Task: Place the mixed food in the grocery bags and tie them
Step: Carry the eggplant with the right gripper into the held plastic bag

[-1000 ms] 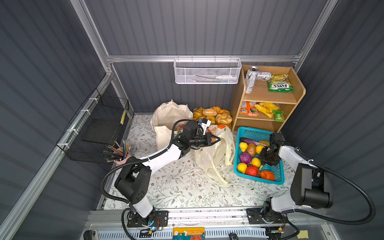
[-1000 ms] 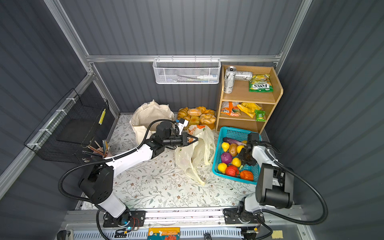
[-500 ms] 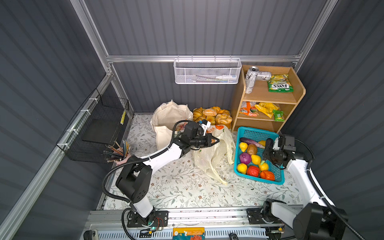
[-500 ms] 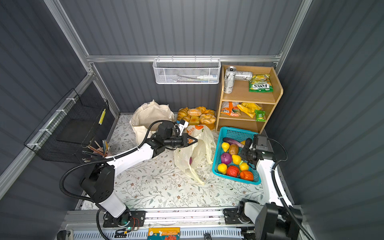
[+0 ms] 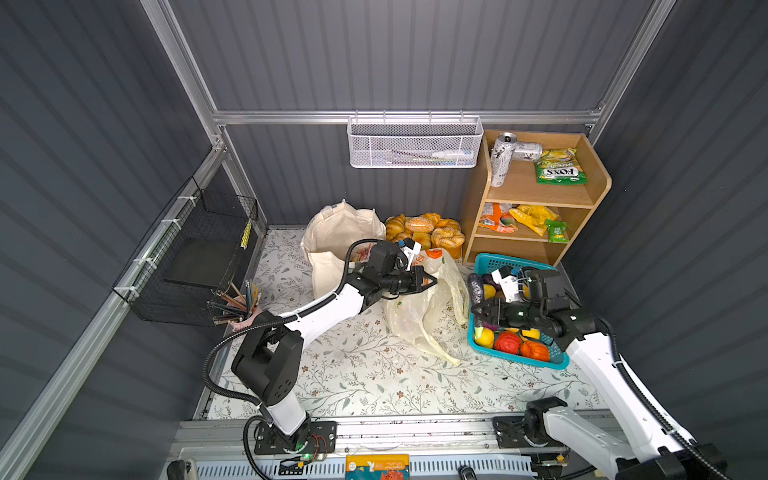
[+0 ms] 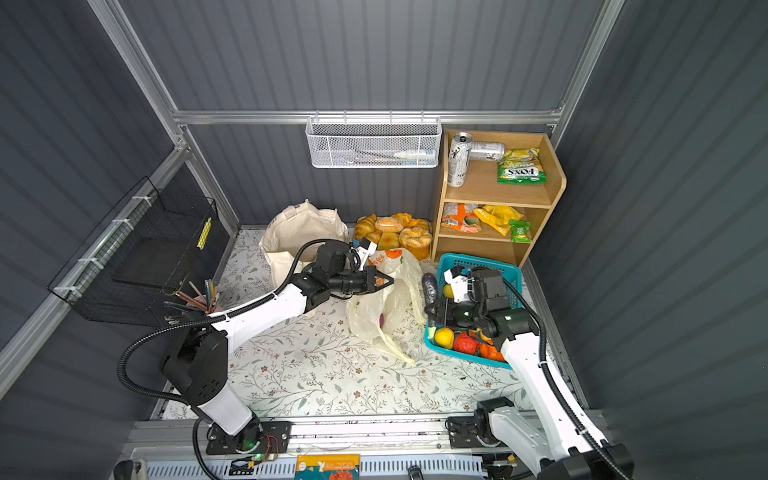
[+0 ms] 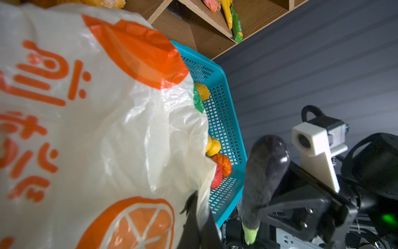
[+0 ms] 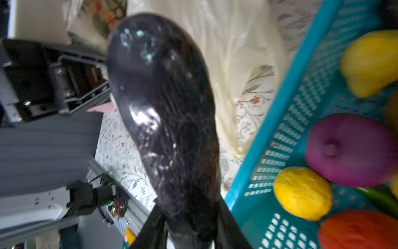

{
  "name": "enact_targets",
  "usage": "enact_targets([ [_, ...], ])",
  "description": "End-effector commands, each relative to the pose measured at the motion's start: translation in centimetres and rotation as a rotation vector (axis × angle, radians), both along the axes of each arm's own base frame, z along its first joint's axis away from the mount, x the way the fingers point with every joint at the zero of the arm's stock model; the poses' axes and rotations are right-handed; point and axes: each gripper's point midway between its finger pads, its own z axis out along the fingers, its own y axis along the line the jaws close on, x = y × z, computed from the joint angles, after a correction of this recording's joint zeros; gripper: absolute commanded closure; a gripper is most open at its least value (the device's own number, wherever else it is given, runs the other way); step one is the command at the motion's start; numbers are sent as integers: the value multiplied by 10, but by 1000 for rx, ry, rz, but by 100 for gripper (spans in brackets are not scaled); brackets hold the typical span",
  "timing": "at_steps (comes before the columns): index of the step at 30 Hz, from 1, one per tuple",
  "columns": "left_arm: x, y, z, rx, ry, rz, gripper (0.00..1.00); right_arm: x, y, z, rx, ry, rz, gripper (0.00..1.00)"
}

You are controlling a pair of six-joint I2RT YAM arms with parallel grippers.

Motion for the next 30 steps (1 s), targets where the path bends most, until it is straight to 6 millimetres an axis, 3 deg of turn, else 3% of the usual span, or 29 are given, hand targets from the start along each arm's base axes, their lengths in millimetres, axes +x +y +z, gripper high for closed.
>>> enact_targets([
  [1,7,2,2,23,-20,4,100,-16,30,-3,65,24,136,76],
  [5,9,0,1,24,-15,4,100,-23,52,-27,55,94,213,77],
  [9,9,-2,-1,23,-8,-4,100,-7,65,-50,67,163,203,77],
  [17,5,-5,2,20,-6,-20,100,59,73,-78,-8,199,83,76],
  [24,1,-10,-2,18,10,-43,100,114,81,-83,-25,191,-37,74],
  [26,1,-12,-4,11,19,-48,100,134,94,-81,25,188,-61,73],
  [27,1,-14,-4,5,23,-48,100,142,101,-86,38,198,-67,68],
  [30,3,-16,-5,-14,35,-42,100,151,130,-92,66,208,-10,40],
])
